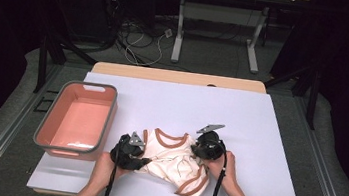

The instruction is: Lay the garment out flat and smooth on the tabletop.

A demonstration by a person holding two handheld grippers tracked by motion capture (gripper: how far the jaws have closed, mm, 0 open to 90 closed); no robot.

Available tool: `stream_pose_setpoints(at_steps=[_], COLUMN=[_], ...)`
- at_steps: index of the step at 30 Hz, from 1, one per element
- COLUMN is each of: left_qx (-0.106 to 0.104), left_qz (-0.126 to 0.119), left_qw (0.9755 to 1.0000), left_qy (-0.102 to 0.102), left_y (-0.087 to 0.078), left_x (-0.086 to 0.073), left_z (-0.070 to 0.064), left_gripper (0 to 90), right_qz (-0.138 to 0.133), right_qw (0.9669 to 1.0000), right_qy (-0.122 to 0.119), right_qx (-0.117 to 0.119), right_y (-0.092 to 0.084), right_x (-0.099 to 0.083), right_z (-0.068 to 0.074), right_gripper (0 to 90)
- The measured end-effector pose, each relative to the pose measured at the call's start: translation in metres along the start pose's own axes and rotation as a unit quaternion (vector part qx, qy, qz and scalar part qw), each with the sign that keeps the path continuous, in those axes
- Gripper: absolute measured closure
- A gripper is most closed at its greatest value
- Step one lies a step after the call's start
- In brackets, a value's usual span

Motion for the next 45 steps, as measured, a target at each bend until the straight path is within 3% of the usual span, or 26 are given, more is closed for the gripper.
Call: stream_pose_setpoints(at_steps=[3,6,13,16,18,20,22,25,30,32,34,39,45], left_qx=[-0.009,-0.013,-0.017,-0.013,-0.015,-0.02,-0.023,-0.023,0.002,0.016,0.028,0.049,0.088], left_qz=[-0.002,-0.002,-0.003,0.002,0.007,0.009,0.011,0.009,-0.016,-0.031,-0.041,-0.046,-0.043], left_qw=[1.0,0.9999,0.9997,0.9996,0.9996,0.9996,0.9996,0.9997,0.9998,0.9993,0.9984,0.9967,0.9928], left_qy=[0.004,0.01,0.017,0.025,0.023,0.018,0.012,0.005,-0.007,-0.017,-0.026,-0.045,-0.069], left_y=[0.0,0.0,-0.003,-0.005,-0.007,-0.009,-0.011,-0.012,-0.014,-0.016,-0.016,-0.009,0.007], left_x=[0.0,0.0,0.0,-0.001,-0.003,-0.005,-0.007,-0.009,-0.003,0.001,0.005,0.017,0.033], left_z=[-0.002,-0.005,-0.006,-0.006,-0.004,-0.003,-0.003,-0.002,0.002,0.005,0.006,0.01,0.026], left_gripper=[73.9,81.6,84.4,84.3,84.2,84.0,83.6,80.4,61.1,52.3,49.8,44.6,42.6], right_qz=[0.001,0.004,-0.007,-0.003,0.024,0.039,0.035,0.005,-0.035,-0.043,-0.052,-0.042,-0.034], right_qw=[1.0,0.9999,0.9978,0.9973,0.9977,0.9982,0.9991,0.9996,0.9963,0.9956,0.994,0.9958,0.996], right_qy=[0.0,-0.013,-0.041,-0.051,-0.053,-0.043,-0.024,0.023,0.077,0.083,0.096,0.078,0.072], right_qx=[0.003,-0.009,-0.052,-0.053,-0.033,-0.015,-0.001,0.012,0.016,0.009,0.006,-0.022,-0.041], right_y=[-0.001,-0.004,-0.023,-0.024,-0.018,-0.015,-0.018,-0.026,-0.028,-0.026,-0.023,-0.012,-0.003], right_x=[-0.001,-0.002,0.001,0.0,-0.006,-0.009,-0.008,-0.001,0.006,0.008,0.01,0.014,0.019], right_z=[-0.001,-0.004,-0.013,-0.009,-0.005,-0.002,-0.002,-0.004,-0.007,-0.007,-0.006,0.001,0.003], right_gripper=[84.2,86.3,86.4,83.0,73.1,67.4,60.9,53.8,48.8,48.1,48.1,47.6,47.3])
Point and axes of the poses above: each handheld gripper's, and its own axes: y roughly forward along the jaws, x roughly out of its top, z roughly to its left, the point moved 8 cm from there along y, roughly forward along the jaws, and after that the axes turned 4 degrees about -z, right-handed, at the moved point
